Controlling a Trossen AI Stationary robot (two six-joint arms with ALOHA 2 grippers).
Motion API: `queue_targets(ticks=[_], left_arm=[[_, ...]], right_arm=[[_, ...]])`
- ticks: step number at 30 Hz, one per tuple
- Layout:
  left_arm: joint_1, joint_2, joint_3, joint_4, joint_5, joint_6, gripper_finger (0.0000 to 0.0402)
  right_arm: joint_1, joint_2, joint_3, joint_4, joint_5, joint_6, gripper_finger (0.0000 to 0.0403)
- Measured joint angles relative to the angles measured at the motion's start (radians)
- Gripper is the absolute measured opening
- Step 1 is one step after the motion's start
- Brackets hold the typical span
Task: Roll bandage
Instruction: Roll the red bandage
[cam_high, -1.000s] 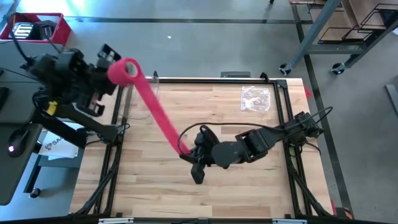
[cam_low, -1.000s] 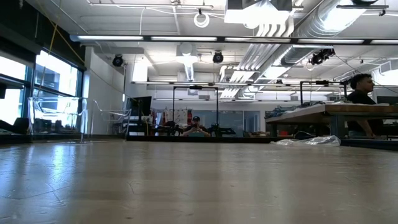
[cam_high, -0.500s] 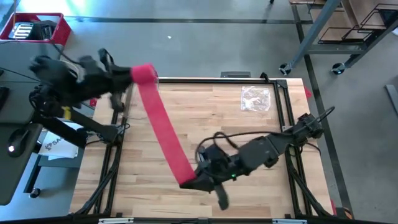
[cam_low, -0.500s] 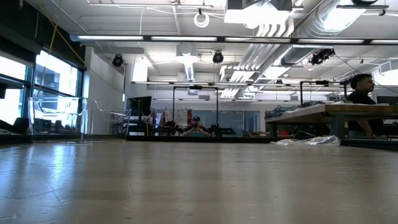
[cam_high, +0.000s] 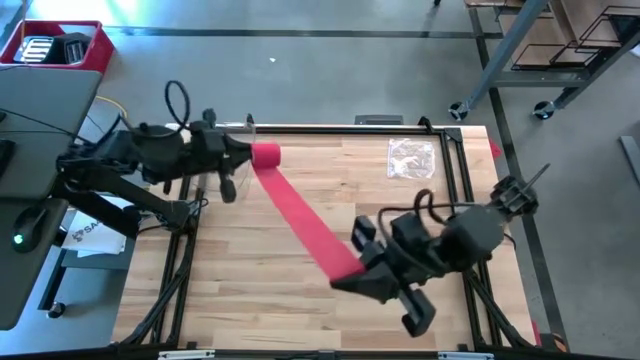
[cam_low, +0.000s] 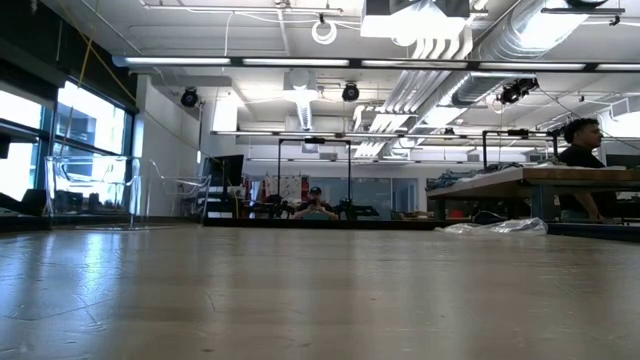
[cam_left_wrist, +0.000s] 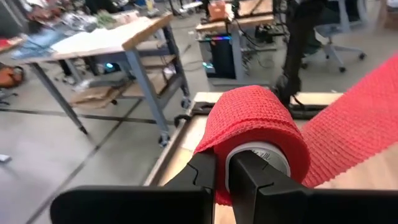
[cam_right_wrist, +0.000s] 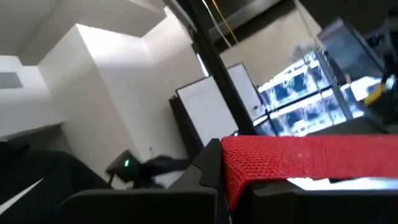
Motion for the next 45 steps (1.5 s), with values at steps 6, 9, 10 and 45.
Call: queue_targets(ticks=[6,9,10,45], left_arm=[[0.0,0.039,-0.054,-0.001,0.101,-0.068,0.0014],[0.0,0.048,-0.058,0.04,0.096,-0.098,0.0014],[0.002,0.049,-0.058,0.073,0.092,-0.098,0.0014],[0.002,-0.209,-0.059,0.544,0.378,-0.609,0.0014]], right_arm=[[-0.001,-0.034,0.0,0.028,-0.001,-0.1,0.0],[-0.001,-0.04,0.002,-0.003,-0.003,-0.093,0.0],[-0.001,-0.04,0.002,-0.032,-0.01,-0.075,0.0],[0.154,0.122,0.0,-1.325,0.125,0.939,0.0]])
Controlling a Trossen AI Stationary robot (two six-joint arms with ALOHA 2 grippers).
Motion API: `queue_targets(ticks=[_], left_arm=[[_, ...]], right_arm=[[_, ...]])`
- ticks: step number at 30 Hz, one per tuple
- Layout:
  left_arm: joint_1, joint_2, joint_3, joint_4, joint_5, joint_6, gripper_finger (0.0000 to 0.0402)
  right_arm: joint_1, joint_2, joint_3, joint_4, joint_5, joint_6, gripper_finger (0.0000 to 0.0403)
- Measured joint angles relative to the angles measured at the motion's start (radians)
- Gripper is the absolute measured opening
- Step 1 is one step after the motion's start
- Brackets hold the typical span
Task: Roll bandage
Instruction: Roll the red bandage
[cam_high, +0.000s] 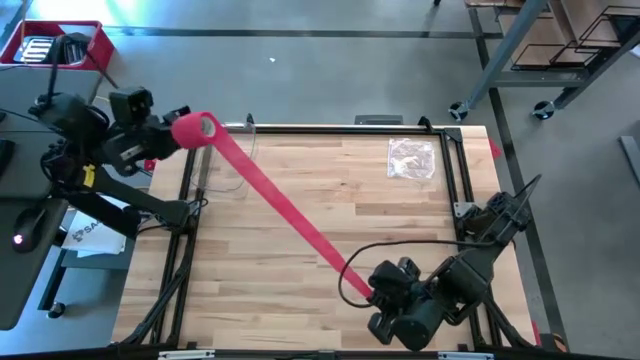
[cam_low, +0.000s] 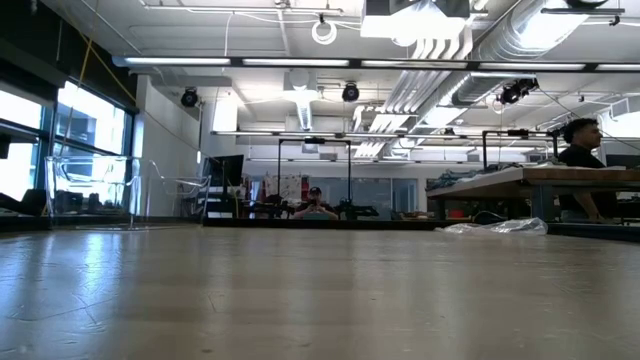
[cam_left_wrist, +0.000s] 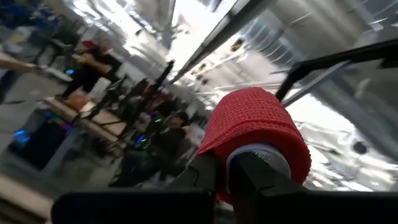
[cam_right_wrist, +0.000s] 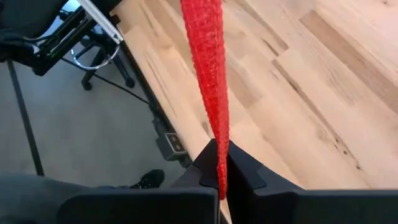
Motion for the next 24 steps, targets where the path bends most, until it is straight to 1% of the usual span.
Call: queue_targets(ticks=[7,9,11,12,14,16,17,20,22,24], left_arm=[[0.0,-0.018,0.0,-0.115,-0.039,0.002,0.0014],[0.0,-0.03,0.0,-0.136,-0.086,0.033,0.0014],[0.0,-0.038,0.0,-0.149,-0.153,0.097,0.0014],[0.0,-0.041,0.0,-0.162,-0.191,0.14,0.0014],[0.0,-0.045,0.0,-0.196,-0.286,0.192,0.0014],[0.0,-0.047,0.0,-0.238,-0.38,0.206,0.0014],[0.0,-0.047,0.001,-0.266,-0.411,0.216,0.0014],[0.0,-0.046,0.001,-0.368,-0.442,0.232,0.0014],[0.0,-0.045,0.001,-0.428,-0.443,0.234,0.0014],[0.0,-0.039,0.001,-0.473,-0.446,0.225,0.0014]], right_arm=[[0.037,0.0,0.0,0.042,-0.026,-0.007,0.0],[0.055,0.0,0.0,0.048,-0.014,0.023,0.0],[0.066,0.0,0.0,0.095,0.029,0.046,0.0],[0.069,0.0,0.0,0.145,0.055,0.043,0.0],[0.07,0.0,0.0,0.285,0.088,-0.022,0.0],[0.067,0.0,0.0,0.454,0.087,-0.115,0.0],[0.061,0.0,0.0,0.543,0.076,-0.16,0.0],[0.034,0.0,0.0,0.812,0.053,-0.311,0.0],[0.023,-0.006,0.0,0.957,0.084,-0.449,0.0],[0.011,-0.025,0.0,1.052,0.127,-0.575,0.0]])
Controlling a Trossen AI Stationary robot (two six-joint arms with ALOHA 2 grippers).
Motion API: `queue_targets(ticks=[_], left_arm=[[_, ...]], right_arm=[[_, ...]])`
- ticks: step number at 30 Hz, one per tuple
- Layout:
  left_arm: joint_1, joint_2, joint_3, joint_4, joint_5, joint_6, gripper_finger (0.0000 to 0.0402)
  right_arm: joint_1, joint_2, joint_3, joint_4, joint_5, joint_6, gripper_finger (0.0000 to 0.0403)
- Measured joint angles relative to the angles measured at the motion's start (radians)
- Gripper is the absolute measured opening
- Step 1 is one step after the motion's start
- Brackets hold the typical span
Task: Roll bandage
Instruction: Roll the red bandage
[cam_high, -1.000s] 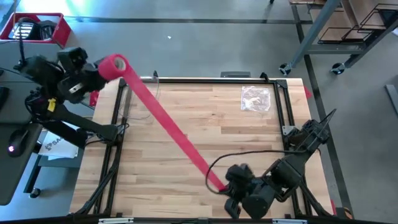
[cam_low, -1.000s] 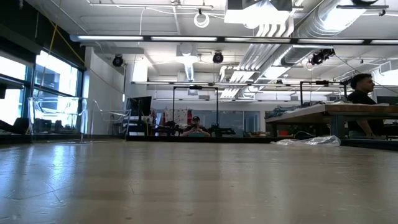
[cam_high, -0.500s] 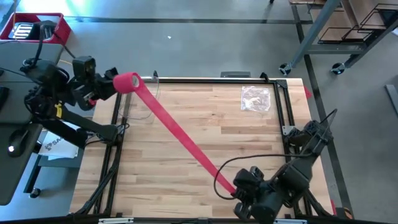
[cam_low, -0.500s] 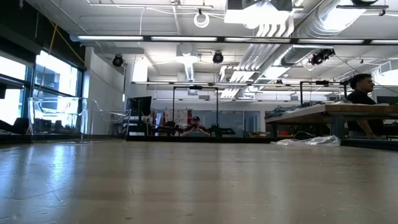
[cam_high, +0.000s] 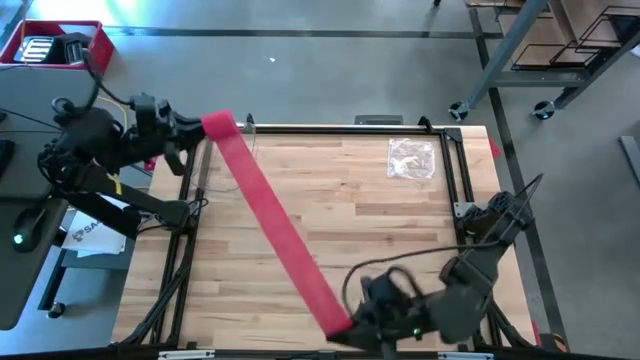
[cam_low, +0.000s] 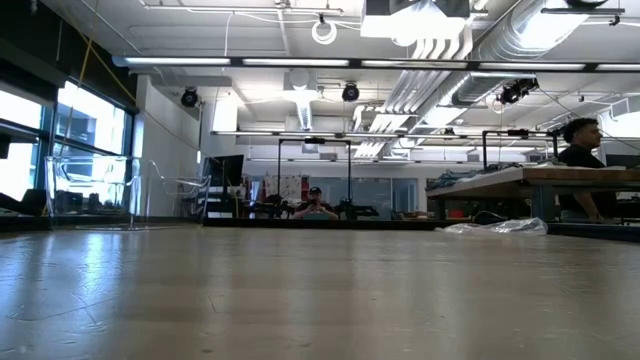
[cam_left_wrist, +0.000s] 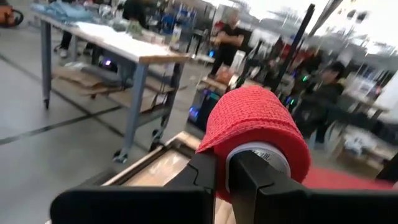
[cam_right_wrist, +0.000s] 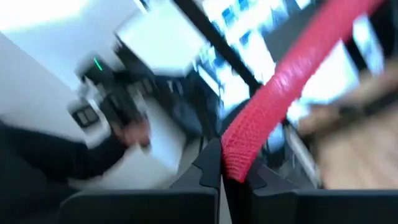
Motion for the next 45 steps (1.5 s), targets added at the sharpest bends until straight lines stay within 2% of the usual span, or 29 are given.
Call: queue_targets(ticks=[7,11,15,19,21,25,28,31,34,37,42,45], left_arm=[[0.0,0.001,0.0,-0.101,0.0,-0.024,0.0014],[0.0,0.004,0.0,-0.15,-0.014,-0.036,0.0014],[0.0,0.014,-0.047,-0.146,-0.083,-0.036,0.0014],[0.0,0.029,-0.11,-0.046,-0.204,-0.07,0.0014],[0.0,0.028,-0.136,0.035,-0.254,-0.099,0.0014],[0.012,0.01,-0.166,0.206,-0.329,-0.059,0.0014],[0.035,-0.004,-0.185,0.291,-0.356,0.028,0.0014],[0.063,-0.014,-0.189,0.303,-0.363,0.081,0.0014],[0.085,-0.019,-0.189,0.299,-0.354,0.118,0.0014],[0.086,-0.024,-0.189,0.288,-0.334,0.123,0.0014],[0.086,-0.022,-0.189,0.229,-0.342,0.132,0.0014],[0.086,-0.021,-0.189,0.179,-0.302,0.132,0.0014]], right_arm=[[-0.017,-0.104,0.0,0.122,0.095,-0.306,0.0],[-0.045,-0.146,0.0,0.163,0.052,-0.393,0.0],[-0.08,-0.16,0.001,0.143,-0.004,-0.388,0.0],[-0.109,-0.153,0.0,0.035,-0.081,-0.319,0.0],[-0.113,-0.139,0.001,-0.056,-0.085,-0.275,0.0],[-0.111,-0.084,-0.001,-0.202,-0.098,-0.073,0.0],[-0.094,-0.046,-0.001,-0.204,-0.125,0.033,0.0],[-0.066,-0.017,-0.001,-0.191,-0.131,0.124,0.0],[-0.048,-0.007,-0.001,-0.147,-0.061,0.17,0.0],[-0.047,-0.016,-0.001,-0.025,-0.005,0.115,0.0],[-0.047,-0.02,0.0,0.264,-0.04,-0.091,0.0],[-0.047,-0.023,0.0,0.392,-0.05,-0.209,0.0]])
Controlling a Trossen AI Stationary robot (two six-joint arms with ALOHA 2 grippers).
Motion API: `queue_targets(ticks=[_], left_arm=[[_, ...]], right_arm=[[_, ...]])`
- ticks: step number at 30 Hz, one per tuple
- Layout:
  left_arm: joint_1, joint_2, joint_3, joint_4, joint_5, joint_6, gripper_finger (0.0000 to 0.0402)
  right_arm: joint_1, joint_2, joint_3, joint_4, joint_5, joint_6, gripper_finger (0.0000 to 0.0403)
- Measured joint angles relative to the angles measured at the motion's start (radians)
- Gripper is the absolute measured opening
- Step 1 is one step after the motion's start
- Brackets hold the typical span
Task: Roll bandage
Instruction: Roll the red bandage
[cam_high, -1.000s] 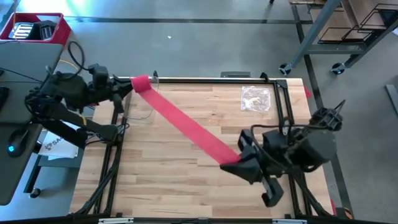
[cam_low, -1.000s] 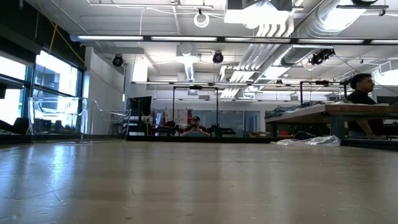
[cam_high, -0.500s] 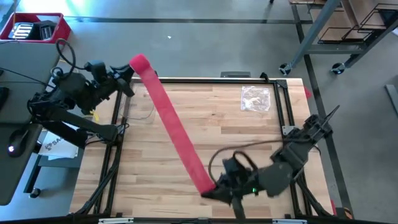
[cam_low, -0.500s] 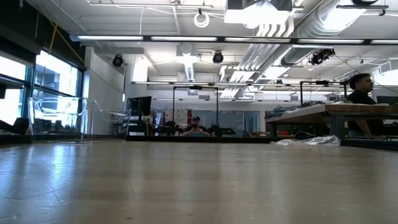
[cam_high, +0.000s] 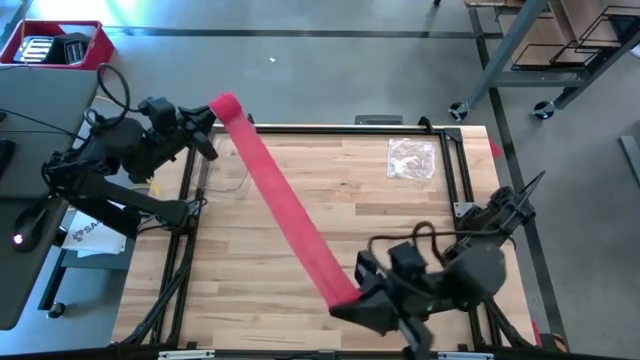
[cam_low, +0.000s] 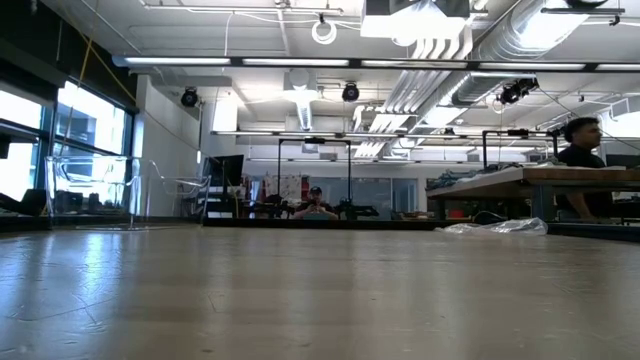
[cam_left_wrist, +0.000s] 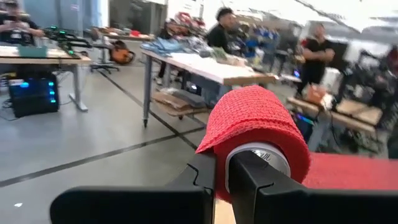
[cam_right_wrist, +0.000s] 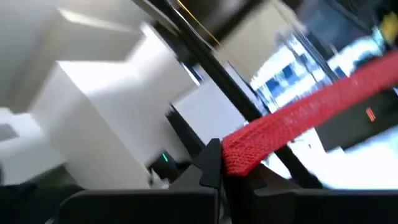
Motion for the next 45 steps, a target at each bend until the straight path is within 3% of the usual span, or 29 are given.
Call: queue_targets(ticks=[8,13,20,26,31,35,39,45], left_arm=[[0.0,0.062,0.001,-0.197,0.147,-0.002,0.0014],[0.0,0.156,0.0,-0.288,0.338,-0.026,0.0014],[-0.007,0.324,0.0,-0.271,0.605,0.042,0.0014],[-0.052,0.41,0.0,-0.162,0.746,0.081,0.0014],[-0.085,0.419,0.0,-0.06,0.786,0.089,0.0014],[-0.089,0.414,0.001,-0.048,0.836,0.089,0.0014],[-0.089,0.415,0.0,-0.039,0.991,0.094,0.0014],[-0.141,0.415,0.006,0.067,1.183,0.053,0.0014]], right_arm=[[-0.047,-0.033,0.001,0.214,-0.051,-0.129,0.0],[-0.101,-0.068,0.0,0.197,-0.075,-0.14,0.0],[-0.184,-0.17,0.0,0.175,-0.04,-0.283,0.0],[-0.207,-0.295,0.0,-0.018,0.127,-0.345,0.0],[-0.224,-0.379,0.001,-0.156,0.244,-0.338,0.0],[-0.24,-0.406,0.001,-0.212,0.264,-0.338,0.0],[-0.262,-0.418,0.001,-0.266,0.264,-0.334,0.0],[-0.319,-0.424,0.001,-0.543,0.276,-0.082,0.0]])
